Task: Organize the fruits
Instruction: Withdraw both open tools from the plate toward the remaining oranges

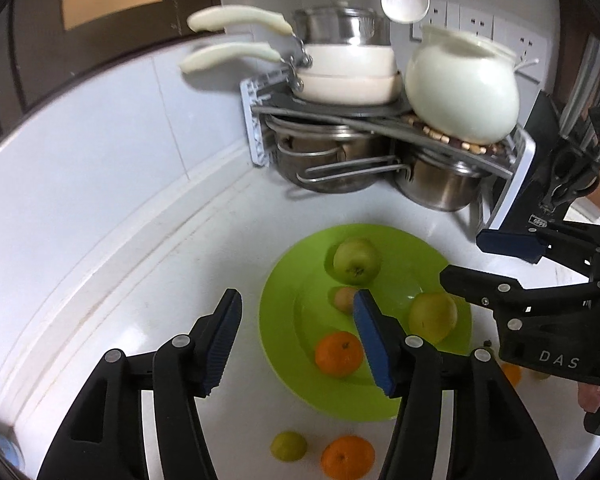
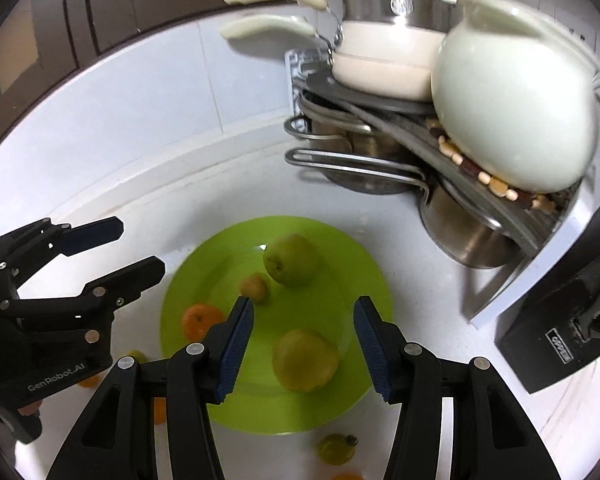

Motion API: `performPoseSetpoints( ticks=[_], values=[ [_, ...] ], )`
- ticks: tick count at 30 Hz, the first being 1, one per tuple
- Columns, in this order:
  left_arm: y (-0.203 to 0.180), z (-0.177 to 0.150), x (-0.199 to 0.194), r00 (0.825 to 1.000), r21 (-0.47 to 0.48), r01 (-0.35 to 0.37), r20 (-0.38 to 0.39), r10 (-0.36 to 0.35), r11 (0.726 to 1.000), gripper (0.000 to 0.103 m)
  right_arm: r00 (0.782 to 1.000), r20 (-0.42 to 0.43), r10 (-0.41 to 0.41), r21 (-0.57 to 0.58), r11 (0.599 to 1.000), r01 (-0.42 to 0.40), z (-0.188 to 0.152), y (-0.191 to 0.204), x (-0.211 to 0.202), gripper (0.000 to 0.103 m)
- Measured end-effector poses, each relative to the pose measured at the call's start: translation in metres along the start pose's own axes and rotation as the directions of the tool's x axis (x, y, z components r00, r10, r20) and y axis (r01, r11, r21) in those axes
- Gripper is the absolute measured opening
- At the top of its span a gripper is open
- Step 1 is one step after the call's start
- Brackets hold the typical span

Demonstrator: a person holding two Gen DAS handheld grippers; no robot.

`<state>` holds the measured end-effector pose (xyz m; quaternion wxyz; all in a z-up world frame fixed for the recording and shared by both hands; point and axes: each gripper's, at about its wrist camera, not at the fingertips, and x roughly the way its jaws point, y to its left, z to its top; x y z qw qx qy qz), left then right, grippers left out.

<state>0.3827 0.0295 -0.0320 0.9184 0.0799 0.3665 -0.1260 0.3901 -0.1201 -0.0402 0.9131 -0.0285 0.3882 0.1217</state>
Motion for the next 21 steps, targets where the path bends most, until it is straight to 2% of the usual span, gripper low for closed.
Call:
performPoseSetpoints(
  ticks=[3, 13, 21],
  values=[
    [0.003, -0.002, -0.018, 1.0, -0.006, -0.013, 0.025, 0.013, 1.0, 0.058, 0.999, 0.038, -0.005, -0.006, 1.0, 0.005, -0.002, 0.006, -0.015, 0.06],
    [0.013, -0.016, -0.067, 0.995, -0.027, -0.065, 0.075, 0.067, 0.998, 0.063, 0.993, 0.119, 0.02, -0.038, 0.999, -0.015, -0.013, 0.035, -0.05, 0.06],
    [0.023, -0.04, -0.102, 0.989, -0.042, -0.105, 0.099, 0.109, 0.994, 0.066, 0.988, 0.141, 0.059, -0.077, 0.996, -0.049, -0.023, 0.063, -0.067, 0.064]
  ],
)
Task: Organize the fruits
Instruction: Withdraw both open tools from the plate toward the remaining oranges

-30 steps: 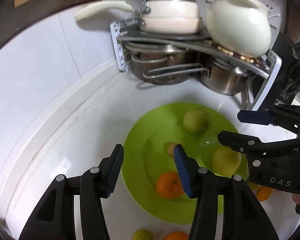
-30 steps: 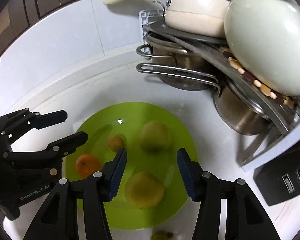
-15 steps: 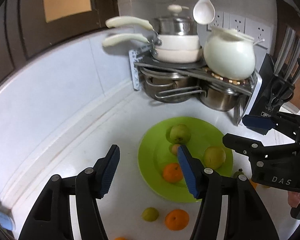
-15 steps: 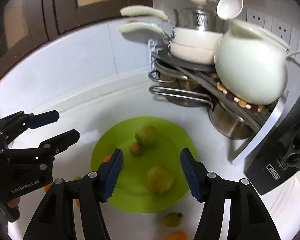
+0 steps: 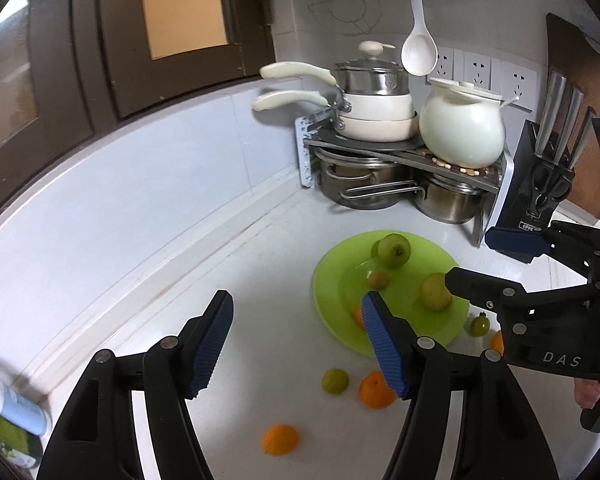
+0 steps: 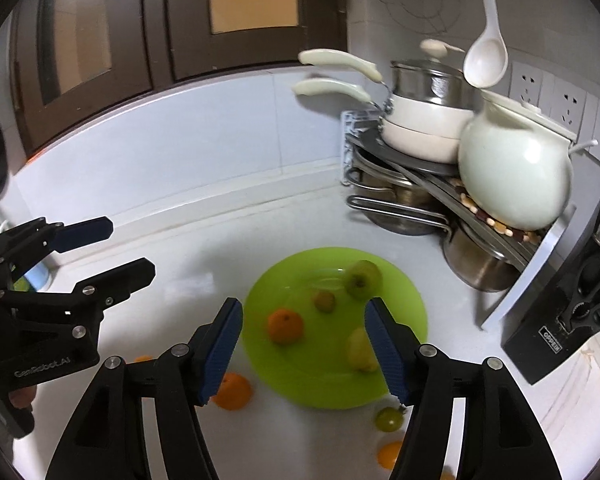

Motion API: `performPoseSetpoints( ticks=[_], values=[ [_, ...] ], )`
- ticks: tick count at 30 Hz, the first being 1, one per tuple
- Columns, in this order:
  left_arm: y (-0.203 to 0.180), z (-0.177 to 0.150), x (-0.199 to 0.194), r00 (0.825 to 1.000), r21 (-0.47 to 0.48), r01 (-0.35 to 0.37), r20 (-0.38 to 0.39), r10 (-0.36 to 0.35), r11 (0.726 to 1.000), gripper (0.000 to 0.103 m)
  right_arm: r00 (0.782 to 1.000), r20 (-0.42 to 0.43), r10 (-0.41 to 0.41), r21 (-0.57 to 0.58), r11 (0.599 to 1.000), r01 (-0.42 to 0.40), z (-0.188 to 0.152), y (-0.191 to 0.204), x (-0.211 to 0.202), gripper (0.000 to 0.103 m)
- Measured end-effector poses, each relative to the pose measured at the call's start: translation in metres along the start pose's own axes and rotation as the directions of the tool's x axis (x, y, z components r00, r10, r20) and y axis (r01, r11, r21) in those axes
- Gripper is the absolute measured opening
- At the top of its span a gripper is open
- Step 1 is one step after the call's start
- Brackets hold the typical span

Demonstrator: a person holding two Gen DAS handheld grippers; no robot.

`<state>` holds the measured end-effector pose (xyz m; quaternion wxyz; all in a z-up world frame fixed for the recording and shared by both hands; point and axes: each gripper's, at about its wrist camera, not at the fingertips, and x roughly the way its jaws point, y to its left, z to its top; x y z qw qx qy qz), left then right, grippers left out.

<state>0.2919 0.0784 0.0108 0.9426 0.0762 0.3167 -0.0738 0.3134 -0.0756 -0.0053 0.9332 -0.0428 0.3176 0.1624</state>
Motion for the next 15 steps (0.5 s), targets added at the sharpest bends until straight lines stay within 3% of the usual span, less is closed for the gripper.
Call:
performPoseSetpoints(
  ticks=[6, 15],
  values=[
    [0.015, -0.018, -0.017, 1.0, -0.04, -0.019, 0.001, 0.019, 0.999, 0.069, 1.0, 0.023, 0.01, -0.043, 0.999, -0.009, -0.005, 0.023, -0.008, 0.071],
    [0.032, -0.053, -0.029, 0.998, -0.105, -0.054, -0.015, 0.053, 0.993, 0.074, 0.999, 0.035, 0.021, -0.074, 0.997, -0.018, -0.021, 0.049, -0.013, 0.072]
  ],
)
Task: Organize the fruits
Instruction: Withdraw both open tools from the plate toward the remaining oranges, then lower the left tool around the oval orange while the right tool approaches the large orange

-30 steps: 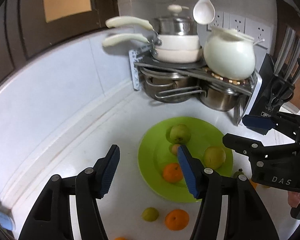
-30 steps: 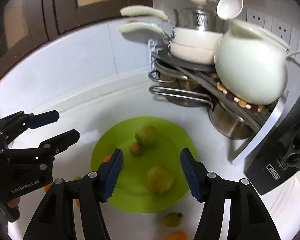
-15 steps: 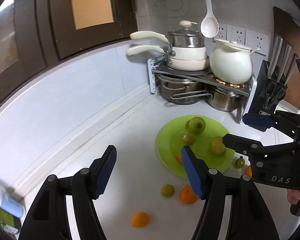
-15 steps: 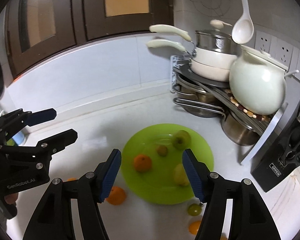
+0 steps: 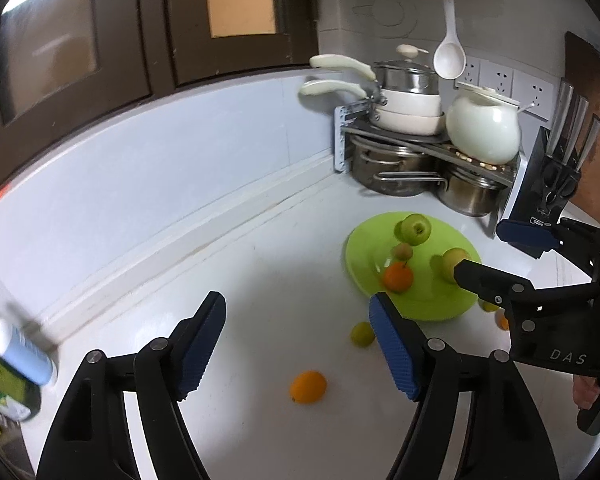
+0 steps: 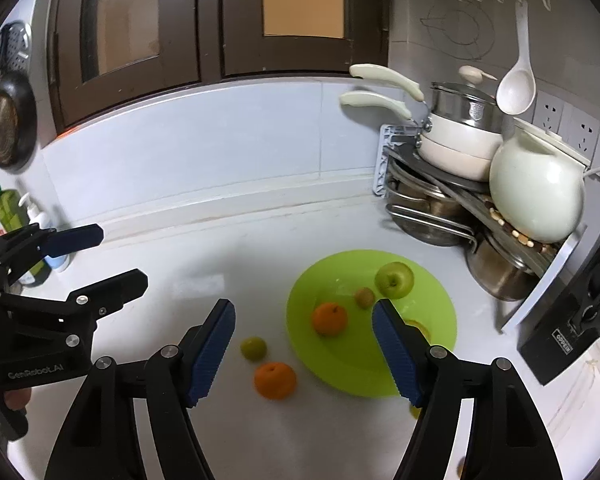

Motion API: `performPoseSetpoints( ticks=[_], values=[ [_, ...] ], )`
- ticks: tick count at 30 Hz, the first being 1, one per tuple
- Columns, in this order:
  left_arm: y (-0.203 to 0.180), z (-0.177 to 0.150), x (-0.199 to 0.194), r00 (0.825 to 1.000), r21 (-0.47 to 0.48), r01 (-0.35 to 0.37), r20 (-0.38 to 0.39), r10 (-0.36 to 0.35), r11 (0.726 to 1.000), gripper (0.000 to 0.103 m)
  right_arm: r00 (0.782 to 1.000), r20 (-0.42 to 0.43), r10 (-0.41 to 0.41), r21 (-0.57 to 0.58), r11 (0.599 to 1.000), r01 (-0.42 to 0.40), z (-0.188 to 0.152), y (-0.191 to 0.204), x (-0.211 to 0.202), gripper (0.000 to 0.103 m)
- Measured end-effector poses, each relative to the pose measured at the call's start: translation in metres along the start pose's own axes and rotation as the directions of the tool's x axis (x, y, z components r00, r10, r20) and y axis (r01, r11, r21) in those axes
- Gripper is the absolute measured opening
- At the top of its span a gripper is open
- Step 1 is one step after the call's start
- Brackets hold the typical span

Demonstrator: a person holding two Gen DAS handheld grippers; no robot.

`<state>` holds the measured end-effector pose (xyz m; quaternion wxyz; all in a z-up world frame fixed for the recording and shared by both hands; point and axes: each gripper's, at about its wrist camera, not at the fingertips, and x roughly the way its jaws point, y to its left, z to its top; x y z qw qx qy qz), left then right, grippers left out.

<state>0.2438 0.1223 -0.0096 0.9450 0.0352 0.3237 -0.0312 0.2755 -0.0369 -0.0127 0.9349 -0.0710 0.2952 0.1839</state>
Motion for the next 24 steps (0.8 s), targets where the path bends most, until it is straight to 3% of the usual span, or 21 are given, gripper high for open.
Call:
performPoseSetpoints(
  ticks=[14, 24],
  values=[
    [0.013, -0.054, 0.012, 0.999, -0.02, -0.03, -0.047, 0.029, 0.999, 0.077, 0.996, -0.08, 0.025, 0.018, 1.0, -0.024, -0.034, 0.02, 0.024, 0.072],
    [0.016, -0.079, 0.047, 0.991, -0.034, 0.02, -0.128, -0.025, 0.999, 0.077, 0.983, -0.18, 0.022, 0.025, 1.0, -0.018, -0.057, 0.018, 0.056, 0.072]
  ],
)
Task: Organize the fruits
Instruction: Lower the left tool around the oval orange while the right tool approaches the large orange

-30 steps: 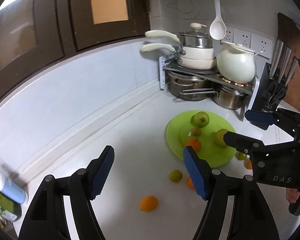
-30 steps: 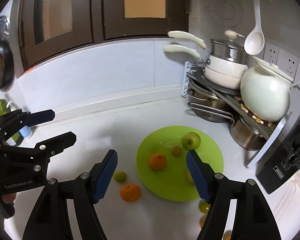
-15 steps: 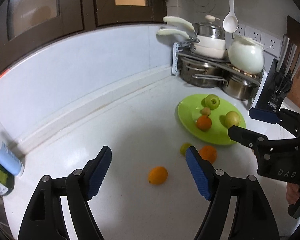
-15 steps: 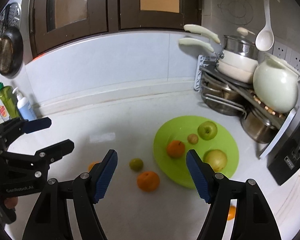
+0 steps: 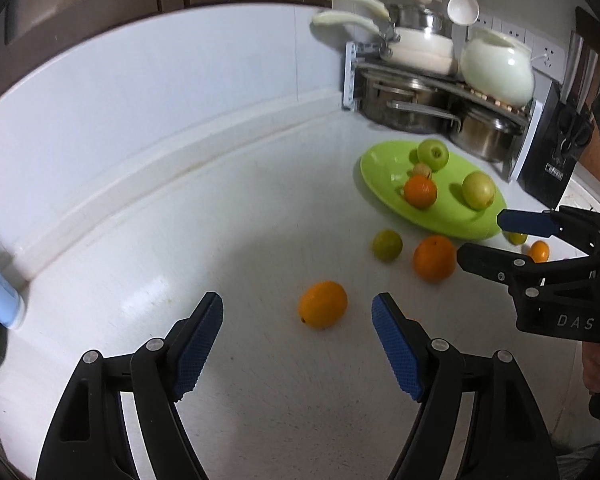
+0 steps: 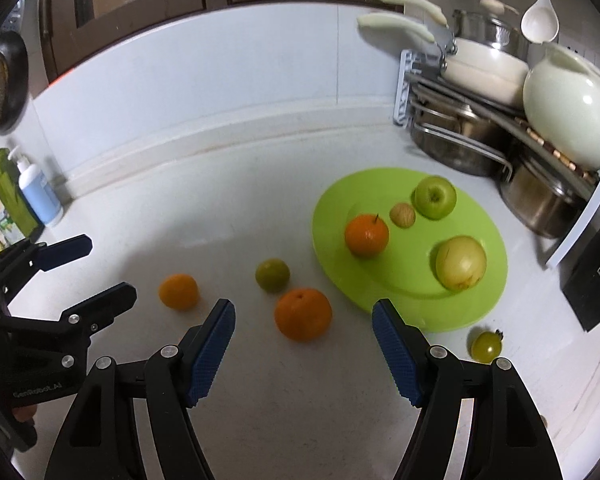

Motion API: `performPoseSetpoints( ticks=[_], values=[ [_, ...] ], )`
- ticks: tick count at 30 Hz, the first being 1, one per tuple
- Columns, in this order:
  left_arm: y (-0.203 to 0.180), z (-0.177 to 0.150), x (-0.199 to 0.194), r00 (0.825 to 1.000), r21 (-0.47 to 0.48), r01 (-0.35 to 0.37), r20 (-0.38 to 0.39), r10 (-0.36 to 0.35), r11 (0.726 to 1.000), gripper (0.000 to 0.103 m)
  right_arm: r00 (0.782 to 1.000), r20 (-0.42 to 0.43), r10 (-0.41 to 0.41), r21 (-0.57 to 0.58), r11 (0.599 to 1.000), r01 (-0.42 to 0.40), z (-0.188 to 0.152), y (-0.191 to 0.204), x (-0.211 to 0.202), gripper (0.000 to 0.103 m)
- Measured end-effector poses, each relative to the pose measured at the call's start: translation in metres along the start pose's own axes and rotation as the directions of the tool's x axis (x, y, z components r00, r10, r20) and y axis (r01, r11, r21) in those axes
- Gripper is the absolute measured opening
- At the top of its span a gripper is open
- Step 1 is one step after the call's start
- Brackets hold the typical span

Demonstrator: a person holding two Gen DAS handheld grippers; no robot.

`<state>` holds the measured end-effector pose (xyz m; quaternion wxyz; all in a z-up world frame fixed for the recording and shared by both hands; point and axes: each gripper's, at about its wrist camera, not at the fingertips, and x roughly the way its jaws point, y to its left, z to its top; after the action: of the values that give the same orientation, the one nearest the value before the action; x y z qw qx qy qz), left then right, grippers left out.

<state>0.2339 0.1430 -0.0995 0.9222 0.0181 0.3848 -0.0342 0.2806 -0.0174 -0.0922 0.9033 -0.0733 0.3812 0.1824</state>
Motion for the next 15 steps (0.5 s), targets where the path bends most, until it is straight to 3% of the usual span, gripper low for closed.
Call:
performPoseSetpoints(
  ticks=[15],
  values=[
    [-0.009, -0.004, 0.044, 0.997, 0.035, 0.014, -0.071, -0.012, 0.999, 0.074, 0.996, -0.08, 0.024, 0.012, 1.0, -0.023, -0.01, -0.011, 0.043, 0.071]
  ],
)
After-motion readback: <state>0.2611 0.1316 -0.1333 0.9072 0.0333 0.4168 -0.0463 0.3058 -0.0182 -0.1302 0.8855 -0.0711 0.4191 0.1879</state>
